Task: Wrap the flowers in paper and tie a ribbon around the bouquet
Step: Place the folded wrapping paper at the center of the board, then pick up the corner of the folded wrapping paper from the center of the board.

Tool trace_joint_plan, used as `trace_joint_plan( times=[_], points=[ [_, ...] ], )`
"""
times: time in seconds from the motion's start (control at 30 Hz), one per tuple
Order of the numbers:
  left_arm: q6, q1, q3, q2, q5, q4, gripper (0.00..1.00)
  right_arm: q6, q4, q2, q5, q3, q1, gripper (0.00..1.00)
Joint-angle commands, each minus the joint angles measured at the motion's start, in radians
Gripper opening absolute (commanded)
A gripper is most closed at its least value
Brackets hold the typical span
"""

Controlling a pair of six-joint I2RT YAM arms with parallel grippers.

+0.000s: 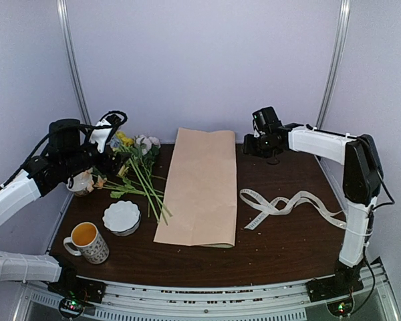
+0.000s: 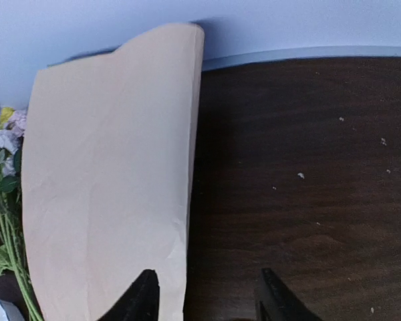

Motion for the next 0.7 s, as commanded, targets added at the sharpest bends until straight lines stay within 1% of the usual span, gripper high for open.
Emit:
trace_joint_plan(
  times=[0.0, 0.07, 0.13, 0.17, 0.2, 0.23, 0.27, 0.37, 0.5, 0.6, 0.67],
  points=[
    [-0.008, -0.002, 0.037, -0.002, -0.008, 0.012, 0.91, -0.183, -0.286, -0.075, 0.241, 0.093, 0.07, 0.58],
    [-0.015, -0.004, 0.043, 0.008, -0.006, 0.004, 0.9, -0.239, -0.299, -0.106, 0.257, 0.078, 0.137, 0.63],
    [-0.021, -0.003, 0.051, 0.017, -0.008, -0.005, 0.91, -0.303, -0.3, -0.121, 0.209, 0.061, 0.228, 0.68],
    [-0.024, -0.003, 0.053, 0.021, -0.008, -0.008, 0.91, -0.354, -0.304, -0.115, 0.16, 0.057, 0.282, 0.74],
    [-0.026, -0.002, 0.055, 0.023, -0.01, -0.012, 0.91, -0.393, -0.324, -0.102, 0.116, 0.062, 0.334, 0.8],
    [-0.027, -0.003, 0.057, 0.024, -0.013, -0.012, 0.91, -0.423, -0.361, -0.075, 0.084, 0.079, 0.383, 0.84],
    [-0.028, -0.003, 0.055, 0.024, -0.017, -0.012, 0.91, -0.445, -0.41, -0.055, 0.097, 0.101, 0.432, 0.86],
    [-0.029, -0.003, 0.048, 0.023, -0.025, -0.007, 0.91, -0.502, -0.505, -0.029, 0.185, 0.103, 0.558, 0.87],
    [-0.035, -0.002, 0.046, 0.023, -0.008, -0.005, 0.91, -0.549, -0.614, -0.003, 0.395, 0.078, 0.73, 0.86],
    [-0.037, -0.003, 0.047, 0.024, -0.002, -0.005, 0.91, -0.573, -0.637, 0.02, 0.468, 0.019, 0.816, 0.84],
    [-0.037, -0.002, 0.046, 0.022, -0.002, -0.004, 0.91, -0.57, -0.655, 0.043, 0.534, -0.01, 0.848, 0.83]
  ],
)
